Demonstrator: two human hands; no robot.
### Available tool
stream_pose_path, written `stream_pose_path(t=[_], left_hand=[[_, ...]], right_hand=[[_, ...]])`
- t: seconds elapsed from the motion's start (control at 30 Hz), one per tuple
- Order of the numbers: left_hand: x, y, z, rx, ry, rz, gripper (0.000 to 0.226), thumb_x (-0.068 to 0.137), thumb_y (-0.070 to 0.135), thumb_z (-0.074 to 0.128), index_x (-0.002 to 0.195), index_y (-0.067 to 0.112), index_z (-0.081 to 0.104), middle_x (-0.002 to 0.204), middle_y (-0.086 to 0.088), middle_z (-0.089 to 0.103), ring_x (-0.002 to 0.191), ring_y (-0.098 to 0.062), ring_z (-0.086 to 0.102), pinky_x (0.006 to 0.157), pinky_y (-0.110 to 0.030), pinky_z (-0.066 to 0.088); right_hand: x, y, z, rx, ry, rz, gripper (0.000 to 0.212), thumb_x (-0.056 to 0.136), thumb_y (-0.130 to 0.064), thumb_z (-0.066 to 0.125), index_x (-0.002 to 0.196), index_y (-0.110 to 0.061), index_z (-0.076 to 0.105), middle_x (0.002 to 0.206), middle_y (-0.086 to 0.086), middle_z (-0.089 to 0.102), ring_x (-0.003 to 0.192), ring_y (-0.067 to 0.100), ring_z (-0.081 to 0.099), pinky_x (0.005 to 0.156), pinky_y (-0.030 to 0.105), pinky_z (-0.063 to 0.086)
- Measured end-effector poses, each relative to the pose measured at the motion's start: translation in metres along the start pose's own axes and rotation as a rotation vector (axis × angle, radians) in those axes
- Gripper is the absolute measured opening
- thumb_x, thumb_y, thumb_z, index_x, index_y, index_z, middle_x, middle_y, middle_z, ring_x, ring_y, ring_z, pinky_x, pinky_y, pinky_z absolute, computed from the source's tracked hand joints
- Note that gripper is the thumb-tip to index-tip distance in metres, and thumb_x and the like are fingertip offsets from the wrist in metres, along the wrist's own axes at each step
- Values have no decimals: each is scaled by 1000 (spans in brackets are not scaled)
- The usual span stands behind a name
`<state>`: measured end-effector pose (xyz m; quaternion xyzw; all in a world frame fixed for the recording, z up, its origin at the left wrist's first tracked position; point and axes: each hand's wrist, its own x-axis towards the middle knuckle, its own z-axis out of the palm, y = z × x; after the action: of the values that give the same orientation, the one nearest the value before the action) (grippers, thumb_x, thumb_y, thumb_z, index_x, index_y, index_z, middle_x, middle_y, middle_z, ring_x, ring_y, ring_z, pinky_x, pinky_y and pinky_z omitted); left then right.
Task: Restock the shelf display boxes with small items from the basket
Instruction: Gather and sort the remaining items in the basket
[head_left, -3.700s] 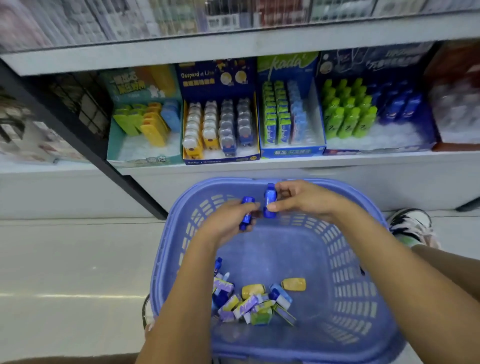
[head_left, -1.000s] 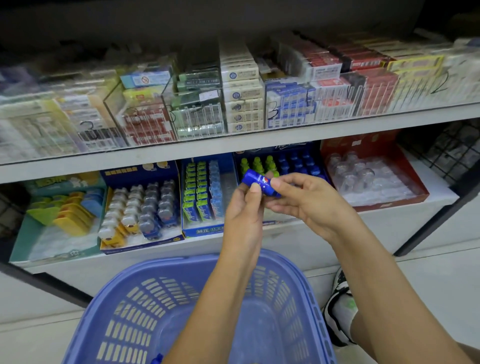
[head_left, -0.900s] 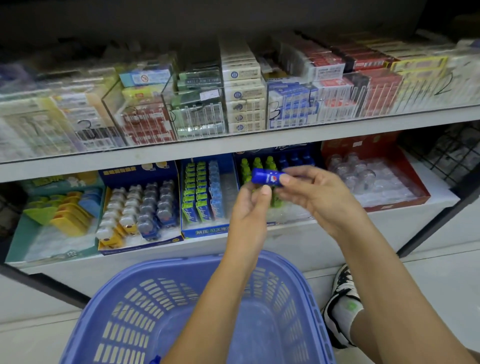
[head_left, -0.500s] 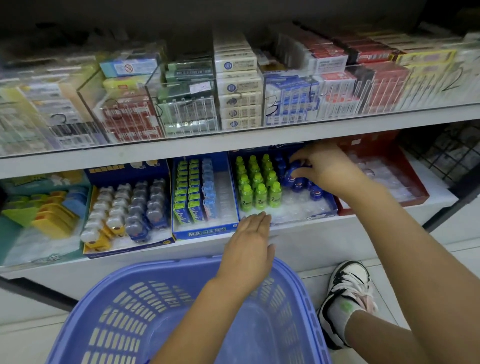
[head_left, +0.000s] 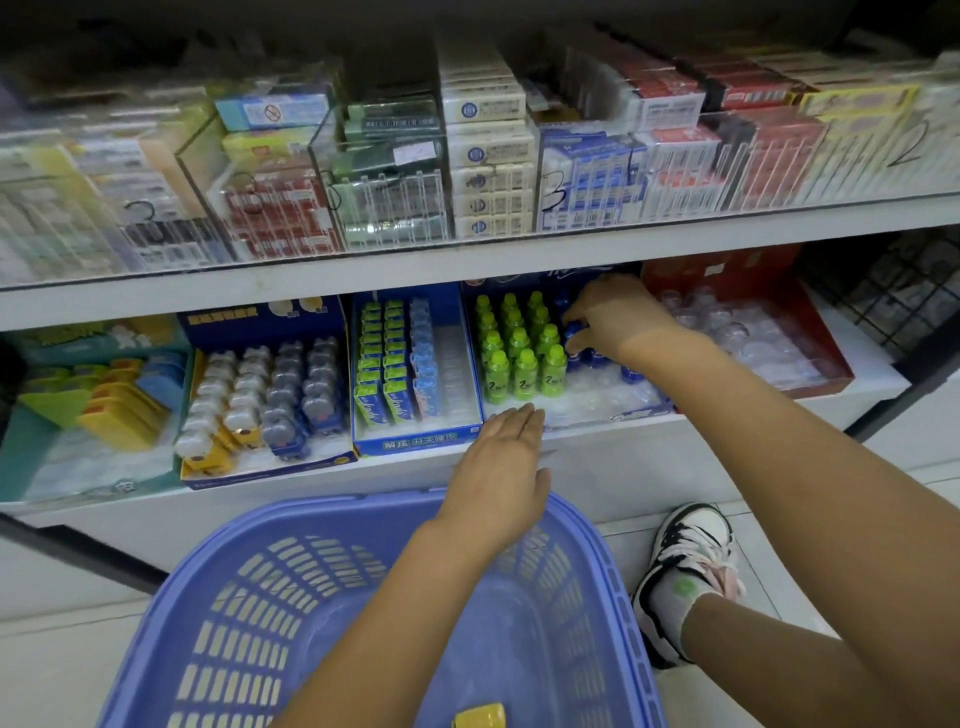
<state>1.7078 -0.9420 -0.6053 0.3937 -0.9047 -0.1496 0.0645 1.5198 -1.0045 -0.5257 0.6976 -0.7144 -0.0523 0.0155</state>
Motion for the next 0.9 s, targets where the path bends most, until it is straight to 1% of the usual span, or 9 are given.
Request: stream_pose_path(t=[0.1, 0.2, 0.3, 0.37, 0.43, 0.53, 0.67, 0.77, 0.9], left_hand=[[-6, 4, -12, -95, -26, -1, 62, 97, 23, 45, 151, 11, 18, 158, -5, 16, 145, -17, 13, 117, -23, 7], [-25, 1, -20, -245, 73, 6, 52, 93, 18, 51, 142, 10, 38, 150, -7, 37, 138, -19, 32, 110, -21, 19], [-54, -16, -19, -335, 122, -59, 31, 91, 15, 55, 121, 9, 58, 125, -9, 60, 116, -23, 54, 98, -27, 38], [-74, -34, -11, -359, 9, -148, 22, 91, 14, 56, 111, 9, 63, 111, -9, 67, 103, -23, 61, 88, -27, 43], [-95, -55, 3, -337, -155, -249, 20, 90, 14, 57, 107, 9, 66, 106, -9, 69, 98, -23, 63, 82, -25, 43], [-127, -92, 35, -273, -332, -364, 23, 88, 10, 56, 109, 10, 67, 110, -8, 68, 104, -22, 62, 81, -24, 44], [-168, -133, 84, -216, -580, -436, 30, 88, 5, 56, 116, 9, 66, 124, -9, 62, 116, -21, 56, 94, -26, 41], [-182, -145, 115, -158, -711, -416, 32, 86, 2, 58, 116, 8, 66, 127, -10, 60, 119, -23, 53, 97, -25, 37], [-184, -146, 147, -50, -781, -365, 32, 82, 4, 64, 114, 6, 66, 122, -15, 63, 115, -28, 58, 96, -33, 46]], right_hand=[[-8, -5, -6, 22, -9, 46, 37, 82, -28, 68, 117, -16, 65, 120, 10, 62, 111, 31, 54, 93, 36, 45], [-32, -14, -7, 104, 132, 85, 39, 80, -20, 70, 117, -11, 61, 114, 16, 62, 108, 33, 55, 88, 36, 47], [-69, -41, -10, 329, 203, 31, 18, 76, -20, 73, 91, -12, 67, 88, 9, 66, 88, 27, 59, 74, 31, 46], [-92, -73, -6, 418, 27, -59, 12, 74, -26, 76, 78, -19, 66, 74, -4, 61, 75, 16, 57, 66, 25, 40], [-108, -112, 15, 416, -193, -182, 16, 74, -30, 76, 83, -21, 68, 72, -10, 56, 73, 11, 52, 64, 22, 35], [-126, -164, 75, 359, -483, -267, 31, 76, -27, 75, 104, -16, 66, 95, 0, 64, 90, 17, 58, 69, 22, 35], [-144, -200, 163, 238, -805, -246, 57, 78, -18, 75, 129, -12, 49, 125, 12, 56, 113, 27, 54, 83, 29, 42], [-154, -207, 209, 169, -895, -225, 63, 77, -19, 75, 132, -10, 44, 129, 15, 53, 114, 30, 54, 86, 31, 44], [-158, -209, 247, 96, -853, -274, 61, 75, -20, 76, 125, -7, 45, 129, 17, 49, 115, 32, 50, 88, 34, 43]])
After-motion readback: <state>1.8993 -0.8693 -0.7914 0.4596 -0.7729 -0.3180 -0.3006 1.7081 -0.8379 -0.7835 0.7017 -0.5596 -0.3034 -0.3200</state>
